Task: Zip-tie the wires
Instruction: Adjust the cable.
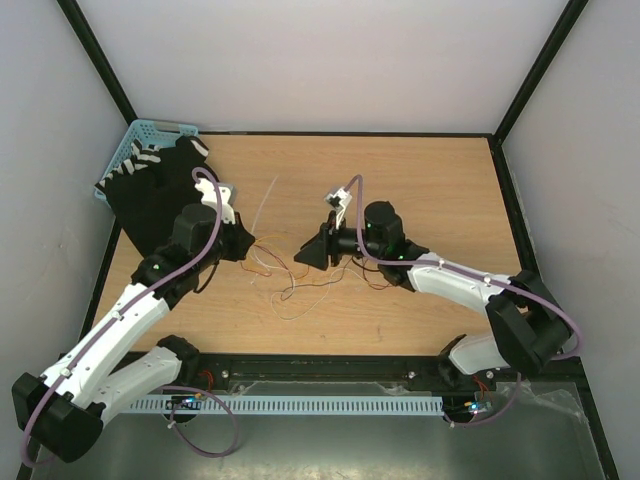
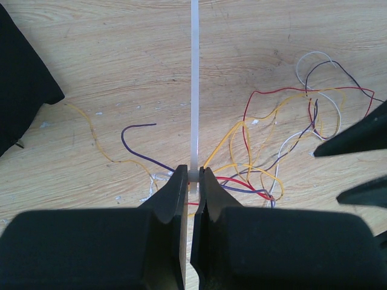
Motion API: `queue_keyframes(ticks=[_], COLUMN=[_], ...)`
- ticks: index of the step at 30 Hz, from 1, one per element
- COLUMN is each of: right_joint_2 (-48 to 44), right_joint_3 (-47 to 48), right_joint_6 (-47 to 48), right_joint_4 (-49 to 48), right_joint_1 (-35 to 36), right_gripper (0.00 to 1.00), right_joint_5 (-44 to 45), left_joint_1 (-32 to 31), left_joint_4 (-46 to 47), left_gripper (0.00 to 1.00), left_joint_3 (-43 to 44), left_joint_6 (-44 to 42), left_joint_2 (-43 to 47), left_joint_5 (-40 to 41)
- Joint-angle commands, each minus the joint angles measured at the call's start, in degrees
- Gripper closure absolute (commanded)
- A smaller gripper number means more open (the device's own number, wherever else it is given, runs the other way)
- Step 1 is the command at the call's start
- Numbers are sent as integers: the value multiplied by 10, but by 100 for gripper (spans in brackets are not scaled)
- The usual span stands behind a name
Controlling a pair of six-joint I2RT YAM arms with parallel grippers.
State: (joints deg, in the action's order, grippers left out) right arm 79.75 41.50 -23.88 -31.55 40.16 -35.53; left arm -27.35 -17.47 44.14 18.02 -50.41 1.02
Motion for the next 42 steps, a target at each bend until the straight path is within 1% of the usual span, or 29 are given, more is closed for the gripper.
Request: queue_keyframes(ticks=[1, 7, 13, 20, 30, 37, 39, 42], right_joint_2=[16, 28, 33, 104, 144, 167, 172, 175], right_joint_3=[22, 26, 58, 107, 107, 109, 110, 112], right_joint_6=[-23, -17, 52, 89, 96, 83, 81, 76], right_joint_4=[-30, -25, 16, 68, 77, 62, 59, 51], right_joint_1=[25, 28, 22, 9, 9, 9, 9, 9], right_gripper=[47, 47, 43, 43, 44, 52, 57, 67], right_joint_5=[-31, -2, 67, 71, 54, 33, 29, 20], left_joint_1=[-2, -1, -1, -2, -2, -2, -2, -2], left_joint_4=[15, 15, 14, 12, 11, 11, 11, 11], left_gripper=[100, 100, 100, 100, 100, 100, 100, 100], left_joint_3=[-3, -4, -5, -4, -2, 1, 0, 1], left_joint_6=[3, 5, 4, 2, 1, 3, 3, 4], left_joint_2=[3, 8, 9, 15, 16, 15, 15, 15], left_joint_5=[-4, -6, -7, -9, -11, -12, -12, -13])
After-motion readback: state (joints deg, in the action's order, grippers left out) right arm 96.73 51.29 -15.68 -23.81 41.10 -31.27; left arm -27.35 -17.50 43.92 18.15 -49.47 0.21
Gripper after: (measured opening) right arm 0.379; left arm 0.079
